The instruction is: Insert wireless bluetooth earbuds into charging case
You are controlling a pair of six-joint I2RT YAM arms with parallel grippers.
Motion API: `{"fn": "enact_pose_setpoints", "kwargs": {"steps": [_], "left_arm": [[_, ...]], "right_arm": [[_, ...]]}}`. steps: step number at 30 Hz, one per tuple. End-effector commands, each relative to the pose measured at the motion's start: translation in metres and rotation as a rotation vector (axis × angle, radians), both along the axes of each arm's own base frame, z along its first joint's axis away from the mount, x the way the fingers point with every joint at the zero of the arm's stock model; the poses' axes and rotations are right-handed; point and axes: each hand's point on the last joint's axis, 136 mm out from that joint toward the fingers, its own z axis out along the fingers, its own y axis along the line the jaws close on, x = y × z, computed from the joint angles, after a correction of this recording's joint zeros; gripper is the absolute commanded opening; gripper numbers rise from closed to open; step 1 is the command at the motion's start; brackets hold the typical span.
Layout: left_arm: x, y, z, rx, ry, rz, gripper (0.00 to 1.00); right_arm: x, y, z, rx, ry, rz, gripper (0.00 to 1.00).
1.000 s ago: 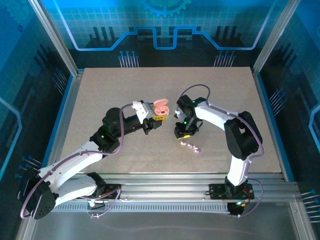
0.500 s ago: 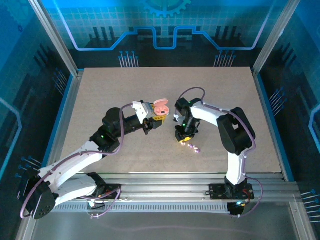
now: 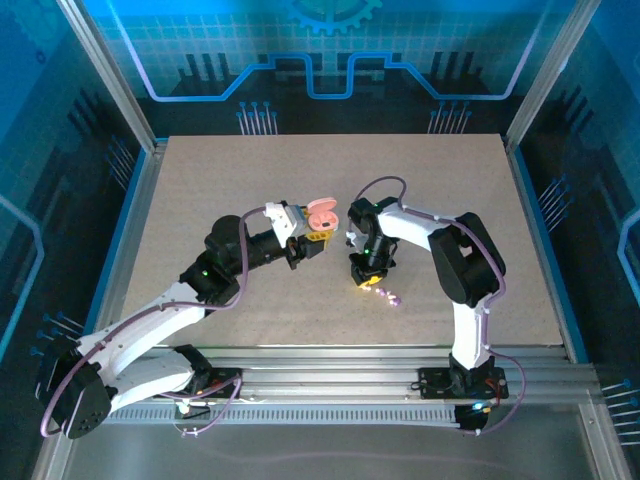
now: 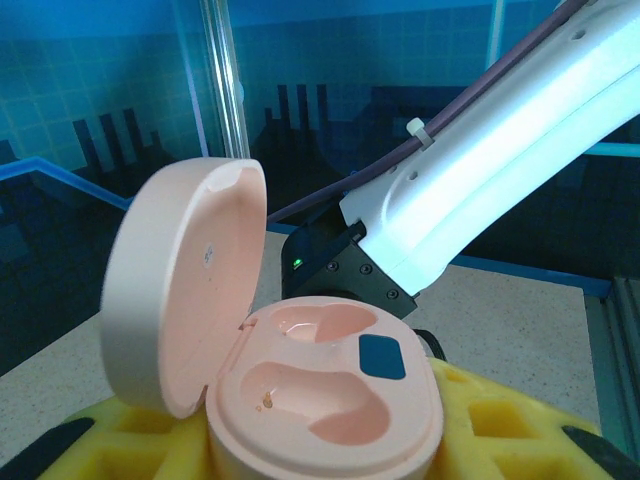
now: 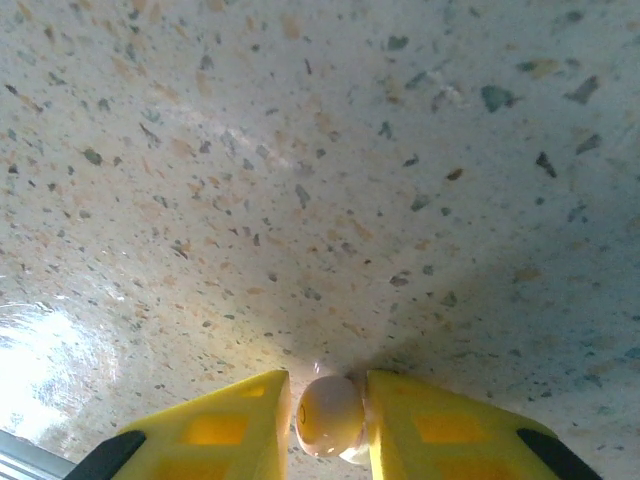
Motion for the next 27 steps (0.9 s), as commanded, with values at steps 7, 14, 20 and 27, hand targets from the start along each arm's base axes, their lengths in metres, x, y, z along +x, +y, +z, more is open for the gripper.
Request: {"fn": "enact_pose_setpoints", "kwargs": {"steps": [7, 14, 20, 27], "left_arm": [[-0.002, 0.000, -0.001, 0.001, -0.007, 0.002, 0.38], [0.003, 0.002, -0.004, 0.009, -0.009, 0.026, 0.38], [0.015, 0.012, -0.011, -0.003, 0.025, 0.063, 0.37], [0.031, 0.019, -0.026, -0.020, 0.073, 0.093, 0.37]], "right_arm": [[-0.005, 0.007, 0.012, 0.049, 0.003, -0.020, 0.19], [0.020, 0.032, 0.107, 0.588, -0.070, -0.191, 0.18], [0.034, 0.033, 0.191, 1.003, -0.065, -0.246, 0.16], [0.031, 0.027, 0.247, 1.190, -0.066, -0.198, 0.16]]}}
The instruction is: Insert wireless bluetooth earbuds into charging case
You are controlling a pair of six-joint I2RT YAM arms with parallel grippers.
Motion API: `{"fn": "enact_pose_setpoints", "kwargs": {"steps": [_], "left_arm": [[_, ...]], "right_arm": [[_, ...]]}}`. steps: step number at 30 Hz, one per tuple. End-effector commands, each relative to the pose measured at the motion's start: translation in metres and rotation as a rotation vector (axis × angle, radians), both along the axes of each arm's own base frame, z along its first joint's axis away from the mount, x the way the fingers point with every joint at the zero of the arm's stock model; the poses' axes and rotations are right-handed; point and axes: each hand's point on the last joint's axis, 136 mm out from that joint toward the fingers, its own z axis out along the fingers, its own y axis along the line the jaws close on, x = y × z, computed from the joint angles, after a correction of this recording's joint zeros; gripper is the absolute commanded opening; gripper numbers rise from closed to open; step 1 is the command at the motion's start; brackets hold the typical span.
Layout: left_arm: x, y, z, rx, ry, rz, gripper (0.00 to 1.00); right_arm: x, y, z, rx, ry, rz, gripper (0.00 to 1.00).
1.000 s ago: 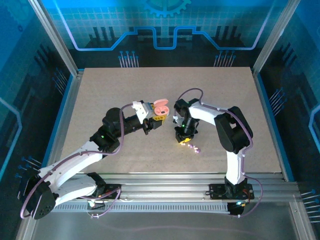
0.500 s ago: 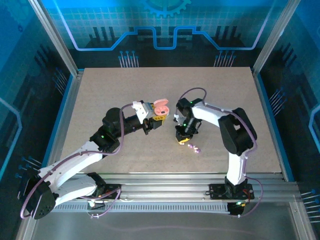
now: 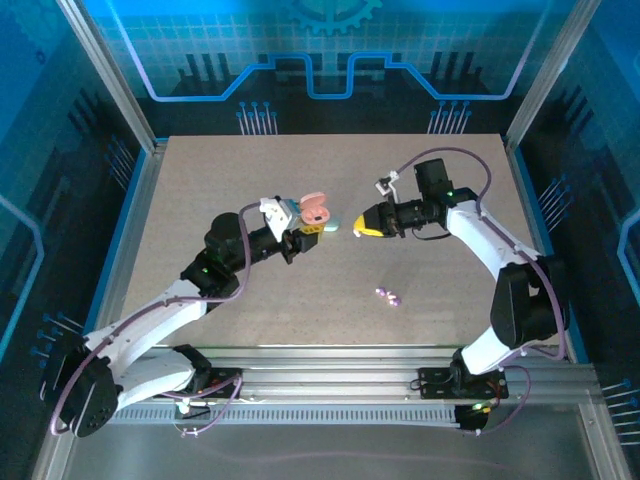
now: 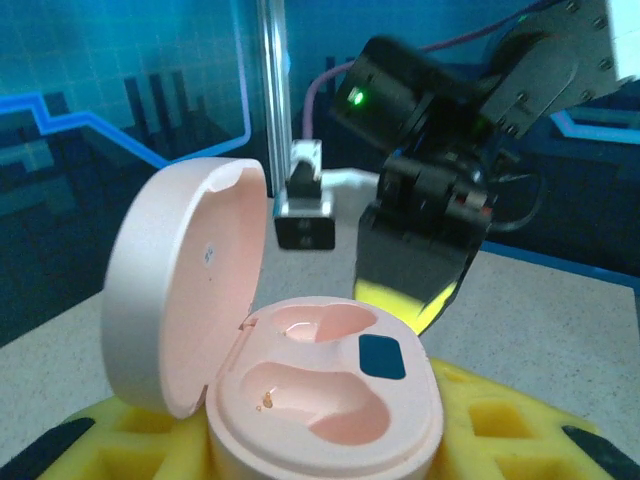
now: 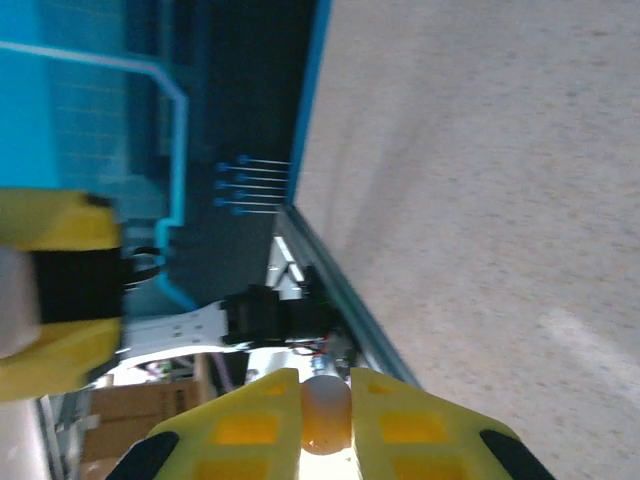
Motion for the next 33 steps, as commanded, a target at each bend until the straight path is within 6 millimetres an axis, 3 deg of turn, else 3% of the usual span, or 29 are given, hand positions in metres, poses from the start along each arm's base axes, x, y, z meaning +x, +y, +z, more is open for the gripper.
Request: {"fn": "enact_pose_setpoints", "kwargs": {"steps": [1, 8, 12, 25, 33], "left_arm": [[0.004, -0.001, -0.005, -0.021, 0.011, -0.004, 0.37], [0.006, -0.008, -0.018, 0.000, -0.005, -0.015, 0.37], [0.003, -0.018, -0.022, 0.024, -0.042, -0.042, 0.37], [-0.002, -0.031, -0.014, -0.013, -0.109, -0.075, 0.36], [-0.007, -0.036, -0.013, -0.013, -0.096, -0.111, 0.37]], "right_arm": [[-0.015, 0.002, 0.045, 0.157, -0.023, 0.076, 0.16], [-0.024, 0.003, 0.079, 0.204, -0.072, 0.097, 0.16], [-0.026, 0.006, 0.087, 0.194, -0.085, 0.097, 0.16], [-0.032, 0.033, 0.089, 0.103, -0.145, 0.094, 0.16], [-0.026, 0.037, 0.094, 0.092, -0.179, 0.078, 0.16]]}}
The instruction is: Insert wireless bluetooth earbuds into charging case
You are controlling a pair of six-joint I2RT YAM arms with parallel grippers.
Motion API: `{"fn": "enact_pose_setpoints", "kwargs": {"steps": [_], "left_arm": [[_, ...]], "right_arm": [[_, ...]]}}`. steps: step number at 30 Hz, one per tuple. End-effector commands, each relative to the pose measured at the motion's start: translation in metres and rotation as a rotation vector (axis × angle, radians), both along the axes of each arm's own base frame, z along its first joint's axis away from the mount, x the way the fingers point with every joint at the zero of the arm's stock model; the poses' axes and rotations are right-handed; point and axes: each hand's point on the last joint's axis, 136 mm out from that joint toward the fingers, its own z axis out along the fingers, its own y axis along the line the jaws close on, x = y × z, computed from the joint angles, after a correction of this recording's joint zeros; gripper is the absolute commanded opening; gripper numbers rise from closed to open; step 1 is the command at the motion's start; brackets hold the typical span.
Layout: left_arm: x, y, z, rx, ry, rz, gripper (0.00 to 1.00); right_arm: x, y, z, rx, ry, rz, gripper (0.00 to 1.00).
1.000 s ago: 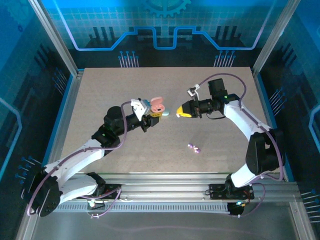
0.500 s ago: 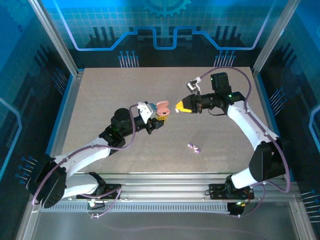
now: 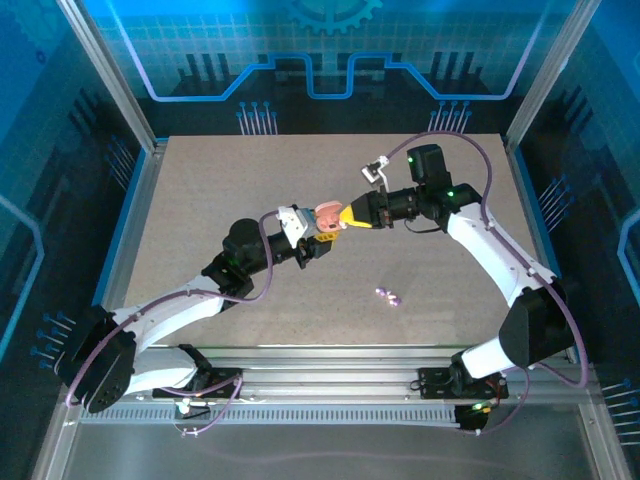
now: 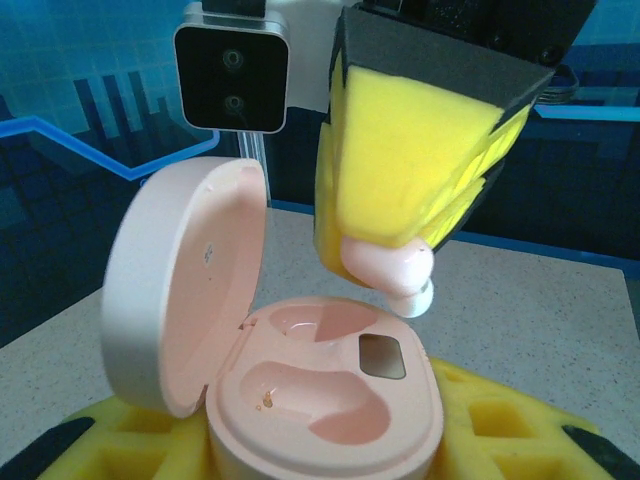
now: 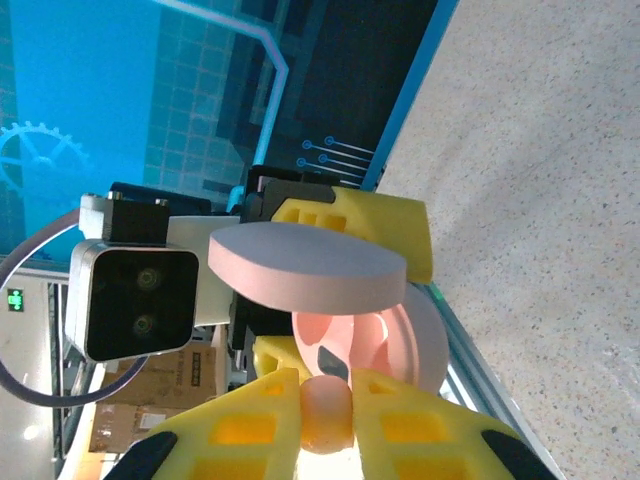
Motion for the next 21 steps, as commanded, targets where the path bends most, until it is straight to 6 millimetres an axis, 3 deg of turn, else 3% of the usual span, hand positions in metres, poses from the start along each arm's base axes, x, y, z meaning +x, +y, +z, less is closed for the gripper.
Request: {"fn": "enact_pose_setpoints", "kwargs": {"steps": [1, 6, 21], "left_arm": [[-0.007, -0.006, 0.009, -0.016, -0.036, -0.046, 0.37], [-0.008, -0.007, 0.010, -0.016, -0.032, -0.055, 0.37], [-0.008, -0.011, 0.020, -0.041, -0.026, -0.068, 0.37]], "right_arm": [[0.001, 0.003, 0.021, 0.014, -0.060, -0.005, 0.16], [0.006, 0.004, 0.025, 0.012, -0.077, -0.018, 0.17], [0.004, 0.005, 0.007, -0.029, -0.048, -0.010, 0.17]]}}
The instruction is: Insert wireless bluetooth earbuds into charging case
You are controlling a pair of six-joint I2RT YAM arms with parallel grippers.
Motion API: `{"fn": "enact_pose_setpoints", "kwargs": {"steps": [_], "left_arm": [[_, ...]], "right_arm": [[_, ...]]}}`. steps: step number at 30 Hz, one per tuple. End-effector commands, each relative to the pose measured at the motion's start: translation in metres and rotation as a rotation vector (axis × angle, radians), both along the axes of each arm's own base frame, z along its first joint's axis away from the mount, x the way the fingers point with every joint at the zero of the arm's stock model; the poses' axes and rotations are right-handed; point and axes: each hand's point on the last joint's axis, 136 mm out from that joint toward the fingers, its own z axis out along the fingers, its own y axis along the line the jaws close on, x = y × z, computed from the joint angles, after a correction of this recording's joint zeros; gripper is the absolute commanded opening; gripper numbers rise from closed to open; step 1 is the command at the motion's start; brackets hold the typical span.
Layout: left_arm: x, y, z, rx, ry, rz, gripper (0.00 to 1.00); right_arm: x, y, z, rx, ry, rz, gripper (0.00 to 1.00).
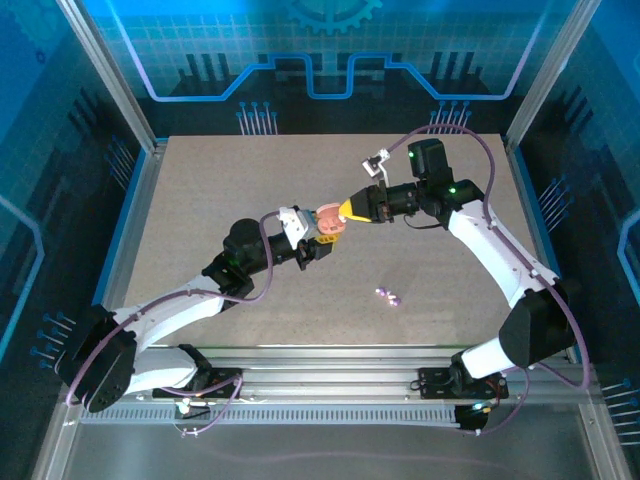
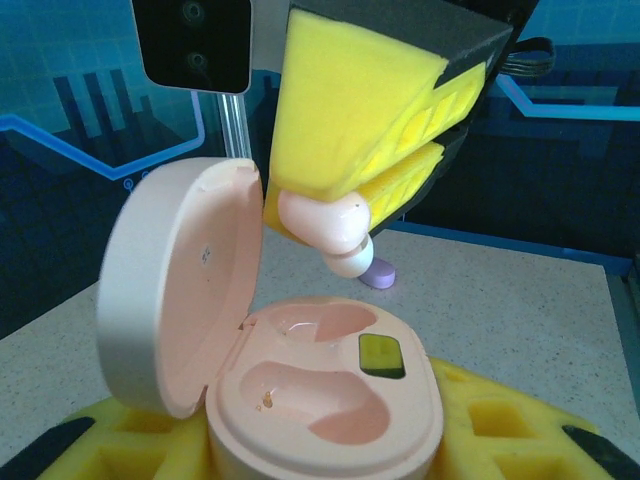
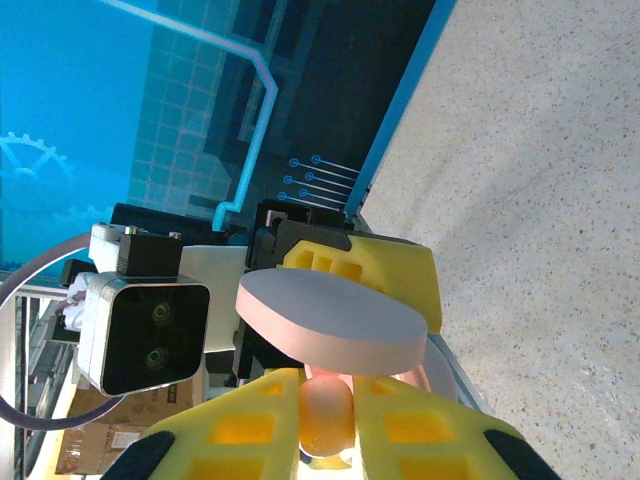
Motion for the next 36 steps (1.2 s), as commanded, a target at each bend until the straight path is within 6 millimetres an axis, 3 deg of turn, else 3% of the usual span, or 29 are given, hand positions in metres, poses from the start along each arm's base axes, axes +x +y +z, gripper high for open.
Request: {"fn": "enact_pose_setpoints", "kwargs": {"steps": [1, 29, 36], "left_arm": [[-0.004, -0.008, 0.022, -0.044, -0.035, -0.042, 0.37], [0.000, -0.010, 0.028, -0.080, -0.024, -0.016, 0.36], [0.001, -0.011, 0.029, -0.094, -0.027, -0.014, 0.36]], "right_arm": [[-0.003, 0.005, -0.004, -0.012, -0.002, 0.020, 0.18], [-0.002, 0.007, -0.012, -0.061, -0.070, -0.022, 0.18], [-0.004, 0.005, -0.023, -0.093, -0.049, -0.022, 0.20]]}}
